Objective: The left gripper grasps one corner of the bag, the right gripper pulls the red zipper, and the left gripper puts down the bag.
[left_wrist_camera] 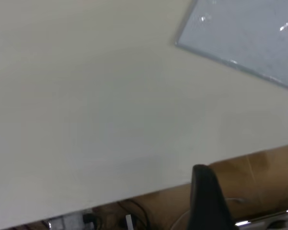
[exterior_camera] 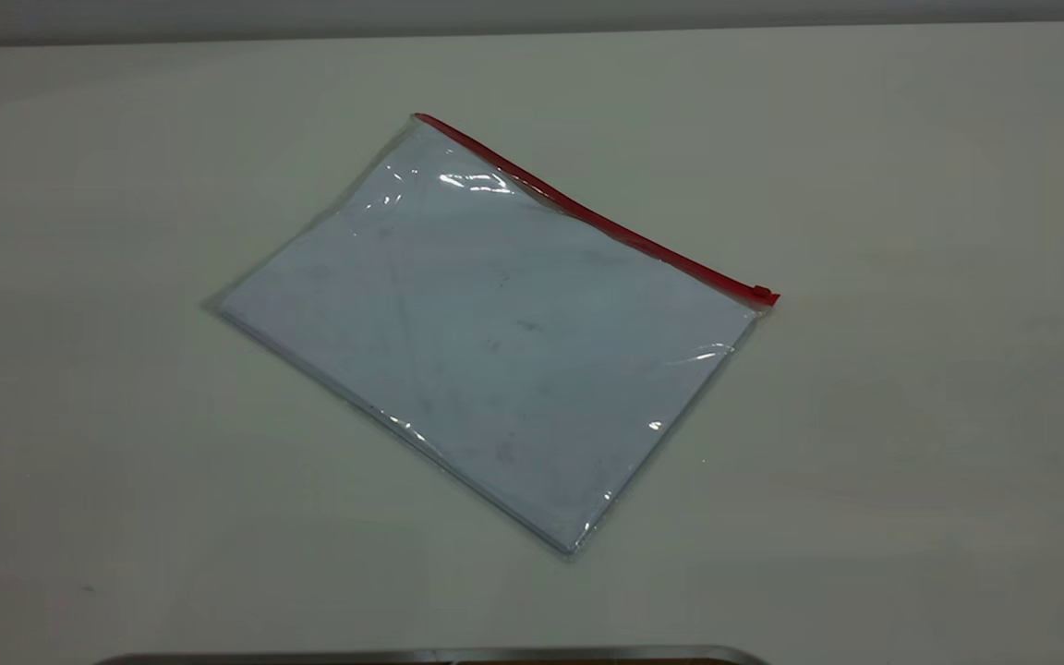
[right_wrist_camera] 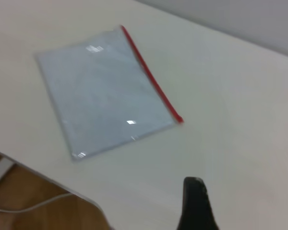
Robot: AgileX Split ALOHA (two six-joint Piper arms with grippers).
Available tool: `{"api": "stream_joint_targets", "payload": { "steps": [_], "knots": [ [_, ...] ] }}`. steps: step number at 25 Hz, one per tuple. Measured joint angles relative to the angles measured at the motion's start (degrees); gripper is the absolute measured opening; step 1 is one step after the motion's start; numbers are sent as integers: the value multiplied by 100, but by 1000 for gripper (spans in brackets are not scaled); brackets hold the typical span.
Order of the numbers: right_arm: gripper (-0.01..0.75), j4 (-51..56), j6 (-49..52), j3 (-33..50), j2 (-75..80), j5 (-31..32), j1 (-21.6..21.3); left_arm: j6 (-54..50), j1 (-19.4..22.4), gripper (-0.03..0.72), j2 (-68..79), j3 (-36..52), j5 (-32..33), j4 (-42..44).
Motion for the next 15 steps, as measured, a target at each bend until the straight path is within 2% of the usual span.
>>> {"api": "stream_joint_targets", "payload": {
  "steps": [9, 15],
  "knots": [
    [551, -591, 250, 569, -55, -271, 160, -5, 0, 518, -1624, 1236, 0, -26],
    [551, -844, 442, 676, -55, -339, 160, -16, 0, 518, -1945, 1393, -26, -31]
  ]
}}
